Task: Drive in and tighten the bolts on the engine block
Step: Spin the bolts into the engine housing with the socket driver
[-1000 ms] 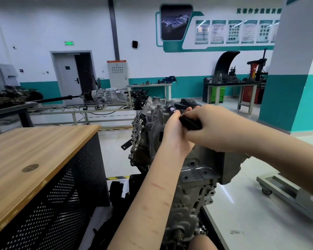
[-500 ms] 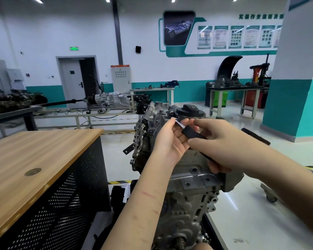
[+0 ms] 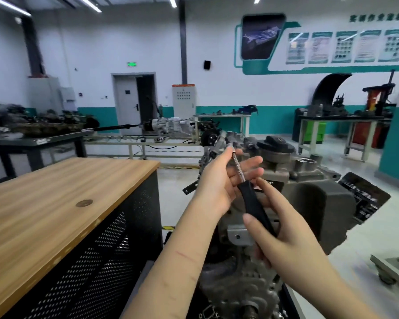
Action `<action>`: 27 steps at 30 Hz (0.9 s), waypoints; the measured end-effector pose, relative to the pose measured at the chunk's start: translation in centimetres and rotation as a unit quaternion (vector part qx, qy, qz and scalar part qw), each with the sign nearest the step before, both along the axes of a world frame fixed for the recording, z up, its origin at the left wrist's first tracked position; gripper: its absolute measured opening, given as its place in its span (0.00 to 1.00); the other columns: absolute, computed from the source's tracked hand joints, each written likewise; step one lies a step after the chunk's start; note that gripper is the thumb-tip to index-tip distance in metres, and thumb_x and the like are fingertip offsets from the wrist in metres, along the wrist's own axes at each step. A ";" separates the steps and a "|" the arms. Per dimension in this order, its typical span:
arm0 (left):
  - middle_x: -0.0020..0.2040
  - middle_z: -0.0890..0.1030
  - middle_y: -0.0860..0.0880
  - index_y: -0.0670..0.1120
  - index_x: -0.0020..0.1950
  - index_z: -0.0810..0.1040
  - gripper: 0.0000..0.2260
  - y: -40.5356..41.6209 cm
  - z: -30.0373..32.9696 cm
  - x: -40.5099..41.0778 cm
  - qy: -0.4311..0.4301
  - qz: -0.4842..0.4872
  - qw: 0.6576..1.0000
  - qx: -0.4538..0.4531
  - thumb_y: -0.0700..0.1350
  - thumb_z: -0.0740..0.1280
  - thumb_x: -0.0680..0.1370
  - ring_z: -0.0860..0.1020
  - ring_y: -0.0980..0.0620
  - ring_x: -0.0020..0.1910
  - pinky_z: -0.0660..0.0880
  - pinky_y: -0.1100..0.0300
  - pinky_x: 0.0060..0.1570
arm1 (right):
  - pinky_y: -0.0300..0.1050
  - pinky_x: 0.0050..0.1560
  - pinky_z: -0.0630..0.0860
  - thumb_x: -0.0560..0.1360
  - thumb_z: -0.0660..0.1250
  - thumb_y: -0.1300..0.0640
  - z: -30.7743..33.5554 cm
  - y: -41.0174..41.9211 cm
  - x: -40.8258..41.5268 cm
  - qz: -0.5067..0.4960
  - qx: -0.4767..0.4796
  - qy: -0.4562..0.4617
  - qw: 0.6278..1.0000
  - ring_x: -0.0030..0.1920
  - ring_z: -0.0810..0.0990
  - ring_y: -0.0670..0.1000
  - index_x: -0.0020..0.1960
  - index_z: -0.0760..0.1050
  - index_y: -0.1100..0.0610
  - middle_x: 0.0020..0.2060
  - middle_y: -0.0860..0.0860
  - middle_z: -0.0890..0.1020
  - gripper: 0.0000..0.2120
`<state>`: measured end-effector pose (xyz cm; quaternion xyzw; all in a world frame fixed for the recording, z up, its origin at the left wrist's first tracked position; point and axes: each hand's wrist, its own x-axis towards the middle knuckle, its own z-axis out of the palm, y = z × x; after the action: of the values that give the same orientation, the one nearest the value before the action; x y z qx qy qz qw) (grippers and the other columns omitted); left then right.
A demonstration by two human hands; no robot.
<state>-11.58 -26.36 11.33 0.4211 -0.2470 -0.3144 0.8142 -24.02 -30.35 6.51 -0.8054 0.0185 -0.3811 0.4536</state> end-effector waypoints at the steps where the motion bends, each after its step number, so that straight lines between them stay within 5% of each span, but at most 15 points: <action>1: 0.33 0.84 0.46 0.46 0.46 0.72 0.11 1.0 0.2 0.7 -0.005 0.019 1.000 0.000 0.50 0.55 0.81 0.80 0.52 0.26 0.77 0.64 0.26 | 0.33 0.37 0.69 0.73 0.66 0.58 0.0 0.5 1.2 0.016 0.005 -0.004 1.000 0.36 0.75 0.39 0.57 0.60 0.29 0.49 0.37 0.78 0.27; 4: 0.32 0.84 0.46 0.45 0.45 0.71 0.11 4.6 0.8 3.1 -0.011 0.085 0.996 -0.014 0.49 0.55 0.82 0.81 0.53 0.26 0.77 0.64 0.26 | 0.34 0.34 0.69 0.73 0.66 0.60 0.2 2.7 4.9 0.071 0.022 -0.002 0.997 0.34 0.76 0.44 0.65 0.61 0.36 0.48 0.41 0.77 0.28; 8: 0.32 0.83 0.46 0.44 0.44 0.71 0.12 11.0 1.1 6.0 -0.043 0.190 0.980 -0.030 0.49 0.55 0.81 0.81 0.52 0.27 0.78 0.62 0.28 | 0.40 0.23 0.74 0.73 0.66 0.64 0.1 7.2 10.5 0.189 0.089 0.026 0.978 0.26 0.77 0.46 0.50 0.67 0.38 0.40 0.45 0.77 0.21; 13: 0.37 0.85 0.50 0.45 0.46 0.76 0.13 22.4 0.1 7.7 -0.162 0.319 0.923 0.139 0.50 0.55 0.81 0.83 0.54 0.38 0.79 0.62 0.40 | 0.47 0.41 0.75 0.74 0.66 0.65 -1.5 16.3 17.2 0.318 0.162 0.082 0.930 0.34 0.78 0.46 0.39 0.74 0.50 0.35 0.50 0.78 0.11; 17: 0.44 0.83 0.50 0.47 0.47 0.77 0.14 33.6 -1.7 7.2 -0.166 0.450 0.824 0.301 0.52 0.55 0.81 0.81 0.53 0.45 0.77 0.60 0.46 | 0.43 0.53 0.72 0.76 0.65 0.62 -2.9 23.2 19.5 0.411 0.228 0.138 0.872 0.49 0.79 0.51 0.43 0.75 0.47 0.42 0.49 0.80 0.10; 20: 0.49 0.81 0.43 0.43 0.49 0.76 0.10 41.4 -4.9 5.9 -0.128 0.585 0.687 0.411 0.46 0.58 0.81 0.77 0.54 0.40 0.72 0.63 0.38 | 0.37 0.48 0.69 0.75 0.66 0.61 -3.9 26.3 20.5 0.437 0.229 0.173 0.852 0.51 0.77 0.49 0.47 0.75 0.51 0.44 0.46 0.79 0.05; 22: 0.47 0.80 0.44 0.40 0.54 0.77 0.09 44.7 -7.7 5.3 -0.127 0.584 0.598 0.534 0.43 0.61 0.79 0.76 0.53 0.38 0.71 0.62 0.35 | 0.35 0.45 0.67 0.75 0.67 0.61 -4.6 27.4 21.0 0.436 0.211 0.194 0.853 0.50 0.76 0.46 0.51 0.75 0.55 0.45 0.46 0.78 0.05; 27: 0.45 0.80 0.49 0.44 0.53 0.78 0.12 44.5 -13.8 5.7 -0.143 0.435 0.545 0.702 0.51 0.67 0.76 0.75 0.56 0.38 0.70 0.67 0.35 | 0.32 0.39 0.67 0.75 0.67 0.61 -6.8 27.8 21.7 0.419 0.183 0.219 0.862 0.48 0.76 0.46 0.50 0.74 0.54 0.44 0.45 0.79 0.05</action>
<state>-5.84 18.16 -2.48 0.9536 0.1531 0.0697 0.2498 -2.35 -2.52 -0.30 -0.7025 -0.1528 0.0418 0.6939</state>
